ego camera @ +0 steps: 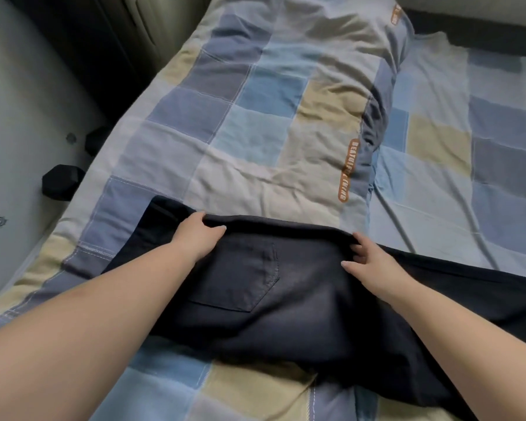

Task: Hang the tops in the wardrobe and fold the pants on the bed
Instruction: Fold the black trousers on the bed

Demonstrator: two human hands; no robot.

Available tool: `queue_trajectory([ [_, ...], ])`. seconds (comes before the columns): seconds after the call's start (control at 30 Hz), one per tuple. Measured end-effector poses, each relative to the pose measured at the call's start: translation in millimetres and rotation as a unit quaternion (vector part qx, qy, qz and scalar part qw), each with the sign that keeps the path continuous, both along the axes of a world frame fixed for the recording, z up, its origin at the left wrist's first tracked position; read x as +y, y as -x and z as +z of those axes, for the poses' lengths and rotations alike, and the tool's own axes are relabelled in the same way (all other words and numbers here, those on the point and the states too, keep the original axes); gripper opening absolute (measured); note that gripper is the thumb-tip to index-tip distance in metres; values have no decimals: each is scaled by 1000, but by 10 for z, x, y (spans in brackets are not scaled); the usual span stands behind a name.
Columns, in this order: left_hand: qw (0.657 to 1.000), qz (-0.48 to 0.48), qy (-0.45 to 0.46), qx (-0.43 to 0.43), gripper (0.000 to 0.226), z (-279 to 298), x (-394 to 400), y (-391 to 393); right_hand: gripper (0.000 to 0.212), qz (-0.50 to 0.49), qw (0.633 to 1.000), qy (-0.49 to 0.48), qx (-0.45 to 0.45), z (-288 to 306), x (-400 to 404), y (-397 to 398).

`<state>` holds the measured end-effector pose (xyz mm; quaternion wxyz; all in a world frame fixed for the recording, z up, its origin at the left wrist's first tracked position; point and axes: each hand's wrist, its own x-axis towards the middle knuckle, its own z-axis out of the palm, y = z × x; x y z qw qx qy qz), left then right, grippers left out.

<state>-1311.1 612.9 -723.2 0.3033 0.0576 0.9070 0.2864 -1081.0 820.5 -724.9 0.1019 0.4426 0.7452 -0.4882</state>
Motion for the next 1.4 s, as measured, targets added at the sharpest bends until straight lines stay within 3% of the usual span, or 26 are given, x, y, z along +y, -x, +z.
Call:
queue_trajectory([
  [0.13,999,-40,25,-14,81,-52,37,-172,75,44,999,-6,-12,-68,-32,1],
  [0.23,994,-69,40,69,76,56,139,-428,68,13,999,-23,33,38,-128,-142],
  [0.33,983,-139,-25,119,61,199,311,-906,58,-21,997,-36,57,168,-250,-534],
  [0.53,953,-272,-129,35,40,291,639,-2315,50,-3,998,-67,-15,229,-288,-1923],
  [0.77,954,-276,-95,-72,33,59,851,-3809,50,75,984,-123,-106,68,-44,-3574],
  [0.9,963,-212,-46,-158,34,-147,1035,-4595,50,156,969,-145,-128,-5,138,-4439],
  [1.03,965,-67,-12,-254,44,-341,1210,-5322,58,257,937,-175,-157,-93,300,-5224],
  [1.1,958,18,-33,-283,37,-418,1274,-5621,69,305,917,-189,-175,-155,359,-5575],
  [1.2,934,104,-54,-337,22,-518,1303,-5923,81,359,885,-193,-225,-249,389,-5966],
  [1.3,883,97,-96,-449,33,-560,1302,-6121,81,358,877,-213,-241,-366,387,-6154],
  [1.4,864,82,-146,-475,35,-501,1411,-6182,77,321,884,-262,-217,-430,360,-6196],
])
